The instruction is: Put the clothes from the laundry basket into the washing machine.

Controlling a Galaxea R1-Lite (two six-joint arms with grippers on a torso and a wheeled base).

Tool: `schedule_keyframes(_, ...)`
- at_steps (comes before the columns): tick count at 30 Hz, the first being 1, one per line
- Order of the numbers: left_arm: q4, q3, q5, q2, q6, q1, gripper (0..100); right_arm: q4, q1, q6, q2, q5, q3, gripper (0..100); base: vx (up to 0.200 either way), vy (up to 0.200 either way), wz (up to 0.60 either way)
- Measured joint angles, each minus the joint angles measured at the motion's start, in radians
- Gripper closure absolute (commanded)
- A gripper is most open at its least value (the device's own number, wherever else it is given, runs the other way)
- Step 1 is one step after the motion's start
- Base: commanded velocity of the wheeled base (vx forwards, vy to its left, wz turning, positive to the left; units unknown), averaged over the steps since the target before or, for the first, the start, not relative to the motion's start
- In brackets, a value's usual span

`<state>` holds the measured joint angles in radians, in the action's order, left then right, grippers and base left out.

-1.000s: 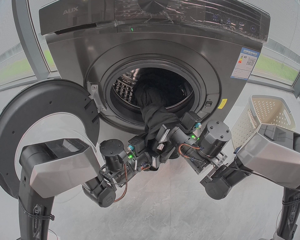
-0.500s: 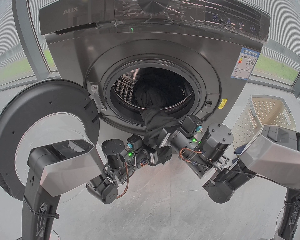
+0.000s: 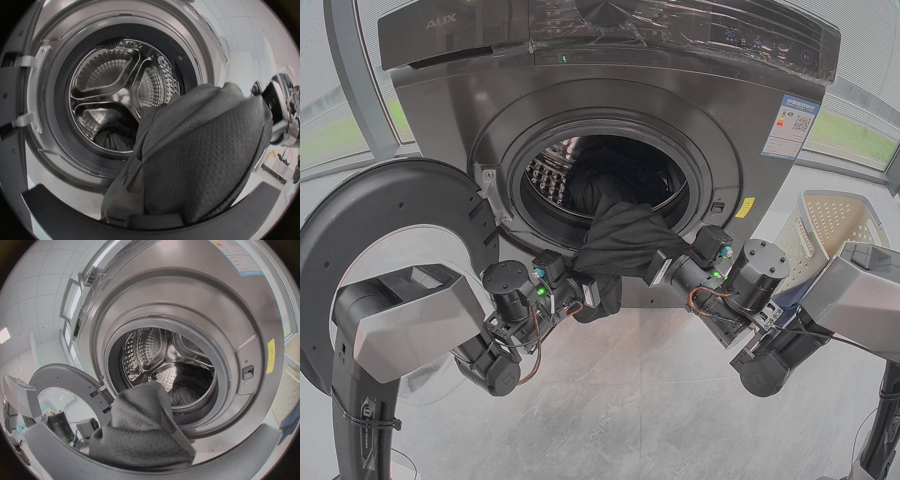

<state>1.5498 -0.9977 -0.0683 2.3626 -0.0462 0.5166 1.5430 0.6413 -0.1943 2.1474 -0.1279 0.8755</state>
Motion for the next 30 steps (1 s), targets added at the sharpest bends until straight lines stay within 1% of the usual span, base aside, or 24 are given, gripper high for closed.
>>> schedule_keyframes(7, 0.000, 0.059, 0.001, -0.070, -0.002, 0.001, 100, 0.001, -0.016, -0.001, 0.002, 0.000, -0.014, 100, 0.000, 0.000, 0.00)
schedule_keyframes(12, 0.000, 0.080, 0.003, -0.104, -0.002, 0.002, 100, 0.001, -0.013, 0.001, 0.002, 0.000, -0.024, 100, 0.000, 0.000, 0.00)
schedule_keyframes(19, 0.000, 0.118, 0.020, -0.164, -0.005, 0.005, 100, 0.001, -0.008, 0.006, -0.010, 0.002, -0.057, 100, 0.000, 0.000, 0.00)
schedule_keyframes(25, 0.000, 0.155, 0.024, -0.209, -0.005, 0.009, 100, 0.001, -0.006, 0.001, -0.023, 0.002, -0.078, 100, 0.000, 0.000, 0.00)
schedule_keyframes(27, 0.000, 0.165, 0.035, -0.224, -0.006, 0.010, 100, 0.001, -0.002, -0.001, -0.025, 0.005, -0.090, 100, 0.000, 0.000, 0.00)
schedule_keyframes(28, 0.000, 0.170, 0.041, -0.231, -0.008, 0.011, 100, 0.002, 0.000, -0.002, -0.025, 0.007, -0.097, 0, 0.000, 0.000, 0.00)
schedule_keyframes(30, 0.000, 0.179, 0.049, -0.246, -0.020, 0.011, 100, 0.001, 0.002, -0.003, -0.026, 0.006, -0.105, 0, 0.000, 0.000, 0.00)
